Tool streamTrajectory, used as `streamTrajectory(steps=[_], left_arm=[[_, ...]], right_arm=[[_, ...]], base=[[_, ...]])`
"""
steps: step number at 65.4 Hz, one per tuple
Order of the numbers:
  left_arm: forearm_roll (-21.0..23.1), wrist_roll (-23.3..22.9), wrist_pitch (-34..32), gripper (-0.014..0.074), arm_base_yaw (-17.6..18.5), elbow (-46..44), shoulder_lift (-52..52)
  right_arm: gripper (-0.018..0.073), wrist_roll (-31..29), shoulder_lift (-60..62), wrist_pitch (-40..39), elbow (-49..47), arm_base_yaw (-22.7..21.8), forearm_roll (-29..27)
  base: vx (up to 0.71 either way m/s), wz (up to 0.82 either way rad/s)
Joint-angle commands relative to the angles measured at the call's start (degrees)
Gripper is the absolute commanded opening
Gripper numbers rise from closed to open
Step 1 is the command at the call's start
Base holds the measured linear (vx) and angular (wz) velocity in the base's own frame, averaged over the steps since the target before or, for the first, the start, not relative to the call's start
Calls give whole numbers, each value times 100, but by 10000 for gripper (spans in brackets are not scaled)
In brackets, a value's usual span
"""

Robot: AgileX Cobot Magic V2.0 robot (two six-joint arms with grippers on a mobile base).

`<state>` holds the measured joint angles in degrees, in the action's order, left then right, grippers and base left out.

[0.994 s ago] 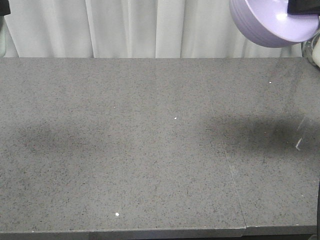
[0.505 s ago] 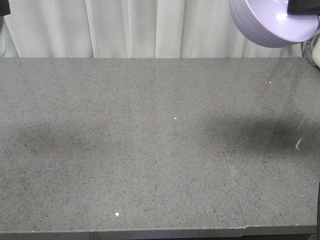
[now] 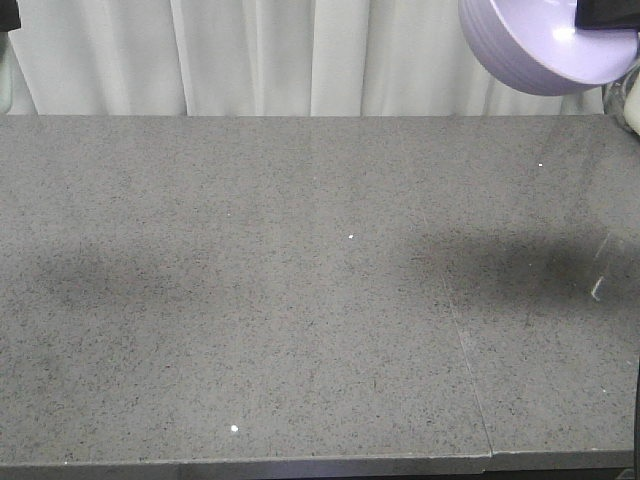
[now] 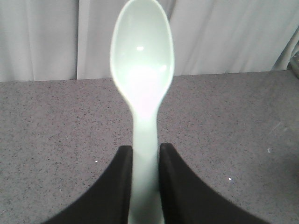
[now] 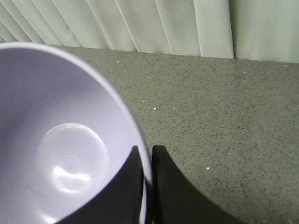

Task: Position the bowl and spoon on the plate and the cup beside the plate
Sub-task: 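Hold the lifted bowl and spoon steady above the counter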

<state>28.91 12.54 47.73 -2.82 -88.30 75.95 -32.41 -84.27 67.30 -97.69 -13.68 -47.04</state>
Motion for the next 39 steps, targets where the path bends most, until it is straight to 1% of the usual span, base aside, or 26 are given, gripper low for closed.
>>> streamTrajectory(steps=[1,39], left_arm=[[174,18,-329,-7,4,-155,-158],[174,18,-329,-7,4,-155,-158]], right_arm=[[-5,-22,197,-209,-143,-10,-307],[-5,-21,197,-209,-143,-10,-302]], base=[[0,0],[0,0]])
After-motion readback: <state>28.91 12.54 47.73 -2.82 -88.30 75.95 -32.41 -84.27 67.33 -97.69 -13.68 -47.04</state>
